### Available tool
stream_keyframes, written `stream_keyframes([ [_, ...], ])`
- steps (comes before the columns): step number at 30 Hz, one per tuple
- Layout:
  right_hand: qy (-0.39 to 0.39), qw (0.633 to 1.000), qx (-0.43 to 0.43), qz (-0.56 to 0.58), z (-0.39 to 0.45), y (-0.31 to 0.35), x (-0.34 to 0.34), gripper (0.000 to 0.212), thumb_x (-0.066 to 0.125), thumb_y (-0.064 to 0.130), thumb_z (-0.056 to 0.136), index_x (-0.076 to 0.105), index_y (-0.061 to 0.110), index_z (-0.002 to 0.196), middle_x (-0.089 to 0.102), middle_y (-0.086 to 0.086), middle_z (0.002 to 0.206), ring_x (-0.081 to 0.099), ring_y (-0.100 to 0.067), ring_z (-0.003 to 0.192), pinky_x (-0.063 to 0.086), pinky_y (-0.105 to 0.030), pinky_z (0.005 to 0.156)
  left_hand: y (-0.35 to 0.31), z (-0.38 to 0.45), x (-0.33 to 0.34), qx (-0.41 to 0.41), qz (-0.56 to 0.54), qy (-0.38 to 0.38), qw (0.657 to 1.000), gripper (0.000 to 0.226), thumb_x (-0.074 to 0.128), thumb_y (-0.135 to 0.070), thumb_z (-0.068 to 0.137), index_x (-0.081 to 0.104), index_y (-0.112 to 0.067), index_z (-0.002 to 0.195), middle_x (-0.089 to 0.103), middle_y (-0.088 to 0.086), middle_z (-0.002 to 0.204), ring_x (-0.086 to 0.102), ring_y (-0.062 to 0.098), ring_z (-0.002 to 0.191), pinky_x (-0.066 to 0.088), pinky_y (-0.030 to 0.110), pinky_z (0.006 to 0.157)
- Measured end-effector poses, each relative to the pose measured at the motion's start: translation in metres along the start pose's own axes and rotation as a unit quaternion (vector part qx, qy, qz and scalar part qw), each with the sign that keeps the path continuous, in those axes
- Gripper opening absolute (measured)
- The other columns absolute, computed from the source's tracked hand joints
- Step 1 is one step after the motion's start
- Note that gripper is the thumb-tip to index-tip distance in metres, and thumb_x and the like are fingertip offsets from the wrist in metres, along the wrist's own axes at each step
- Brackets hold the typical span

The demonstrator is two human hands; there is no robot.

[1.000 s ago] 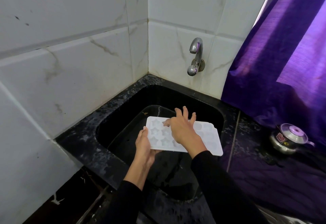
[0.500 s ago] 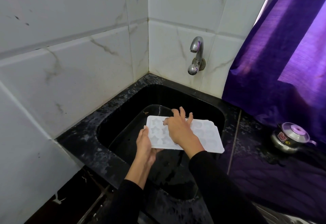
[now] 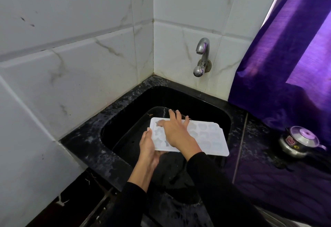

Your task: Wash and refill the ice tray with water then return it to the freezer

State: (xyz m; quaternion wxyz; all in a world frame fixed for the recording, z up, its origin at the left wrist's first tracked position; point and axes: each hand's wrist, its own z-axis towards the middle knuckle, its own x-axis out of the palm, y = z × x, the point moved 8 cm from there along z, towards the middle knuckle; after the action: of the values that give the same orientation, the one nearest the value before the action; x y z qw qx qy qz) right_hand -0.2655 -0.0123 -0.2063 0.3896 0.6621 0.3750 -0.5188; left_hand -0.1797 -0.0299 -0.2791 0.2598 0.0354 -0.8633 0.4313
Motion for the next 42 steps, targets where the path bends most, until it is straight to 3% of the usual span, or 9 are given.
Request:
stream_keyframes([
  [9,0.005,1.000,0.008,0.002,0.003,0.000,-0.003,0.064,0.057,-0.009,0.086,0.052,0.029,0.137,0.007,-0.016,0.159,-0.011,-0.038,0.147,-0.005,-0.065,0.114,0.005,0.002,-0.004,0.000,0.023,-0.005,1.000,0.026,0.037,-0.033,0.103,0.058,-0.018,0.102,0.068,0.014,0.103,0.067,0.030,0.089,0.056,0.042,0.069],
  [18,0.016,0.999,0.011,0.026,-0.004,-0.004,0.004,0.075,0.058,-0.008,0.086,0.039,0.034,0.145,0.000,-0.016,0.160,-0.011,-0.039,0.147,-0.002,-0.063,0.115,0.007,0.005,-0.003,-0.001,0.022,-0.001,1.000,0.030,0.039,-0.034,0.102,0.058,-0.014,0.113,0.068,0.017,0.107,0.067,0.032,0.094,0.055,0.048,0.081],
  [21,0.007,0.997,0.022,0.070,-0.010,-0.012,-0.002,0.074,0.054,-0.012,0.085,0.041,0.034,0.142,-0.003,-0.014,0.161,-0.013,-0.037,0.147,-0.004,-0.061,0.116,0.006,0.006,-0.002,-0.002,0.015,0.001,1.000,0.030,0.038,-0.034,0.102,0.057,-0.013,0.112,0.067,0.018,0.111,0.066,0.033,0.096,0.056,0.046,0.076],
  [27,-0.017,0.987,0.112,0.114,-0.028,-0.062,-0.021,0.077,0.045,-0.018,0.082,0.045,0.034,0.139,-0.001,-0.011,0.161,-0.013,-0.035,0.147,-0.004,-0.059,0.116,-0.003,0.010,-0.006,0.009,0.025,-0.005,1.000,0.035,0.034,-0.037,0.103,0.054,-0.013,0.119,0.067,0.014,0.111,0.066,0.034,0.097,0.056,0.044,0.062],
  [33,0.022,0.968,0.220,0.116,-0.052,-0.117,-0.020,0.068,0.042,-0.018,0.082,0.050,0.027,0.133,0.005,-0.013,0.159,-0.006,-0.036,0.147,0.002,-0.059,0.116,-0.009,0.019,-0.018,0.013,0.013,-0.009,1.000,0.038,0.035,-0.041,0.102,0.054,-0.014,0.121,0.066,0.014,0.114,0.065,0.034,0.101,0.057,0.048,0.069],
  [38,0.008,0.959,0.261,0.109,-0.059,-0.135,-0.016,0.048,0.045,-0.011,0.087,0.057,0.016,0.125,0.014,-0.013,0.156,0.001,-0.035,0.146,0.006,-0.058,0.116,-0.012,0.022,-0.022,0.012,0.011,-0.014,1.000,0.037,0.035,-0.041,0.102,0.054,-0.016,0.122,0.067,0.014,0.113,0.065,0.033,0.101,0.056,0.052,0.076],
  [42,0.012,0.961,0.249,0.116,-0.058,-0.135,-0.012,0.059,0.044,-0.014,0.086,0.055,0.023,0.130,0.010,-0.014,0.157,-0.003,-0.035,0.147,0.004,-0.058,0.116,-0.010,0.024,-0.021,0.005,0.003,-0.014,1.000,0.038,0.036,-0.042,0.102,0.054,-0.015,0.122,0.067,0.014,0.112,0.066,0.034,0.100,0.057,0.051,0.073],
])
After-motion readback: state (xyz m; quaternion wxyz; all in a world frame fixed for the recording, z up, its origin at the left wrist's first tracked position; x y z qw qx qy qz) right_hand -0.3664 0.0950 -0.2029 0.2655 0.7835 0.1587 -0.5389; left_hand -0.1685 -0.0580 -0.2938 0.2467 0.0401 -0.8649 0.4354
